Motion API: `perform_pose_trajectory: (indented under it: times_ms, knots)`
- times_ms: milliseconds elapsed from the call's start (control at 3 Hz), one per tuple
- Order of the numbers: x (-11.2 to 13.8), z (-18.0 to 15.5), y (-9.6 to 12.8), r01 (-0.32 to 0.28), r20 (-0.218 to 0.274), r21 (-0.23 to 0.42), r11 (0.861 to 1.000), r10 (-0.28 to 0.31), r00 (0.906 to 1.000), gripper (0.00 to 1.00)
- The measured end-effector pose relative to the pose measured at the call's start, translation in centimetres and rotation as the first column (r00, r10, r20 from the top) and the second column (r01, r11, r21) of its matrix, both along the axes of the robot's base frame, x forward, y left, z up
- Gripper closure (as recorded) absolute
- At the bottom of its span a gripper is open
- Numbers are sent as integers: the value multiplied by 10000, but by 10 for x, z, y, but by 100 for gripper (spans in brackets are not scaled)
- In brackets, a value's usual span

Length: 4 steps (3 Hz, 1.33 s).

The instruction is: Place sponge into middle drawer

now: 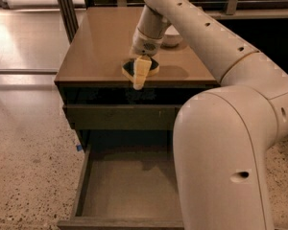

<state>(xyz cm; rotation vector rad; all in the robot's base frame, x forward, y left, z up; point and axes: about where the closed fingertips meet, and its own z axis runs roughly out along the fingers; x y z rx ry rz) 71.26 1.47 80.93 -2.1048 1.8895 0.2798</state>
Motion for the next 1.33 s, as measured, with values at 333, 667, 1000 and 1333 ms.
perform_pose_trajectory:
  times_ms: [333, 667, 1000, 1333]
  knots:
    - [0, 0, 0, 0, 0, 0, 10000, 0, 10000, 38]
    - [0, 0, 0, 0, 0, 0, 10000, 0, 10000, 62]
    - [0, 0, 0, 0, 0, 1, 10000, 0, 10000, 85]
    - [0, 6, 0, -3, 2, 6, 10000, 3, 10000, 100]
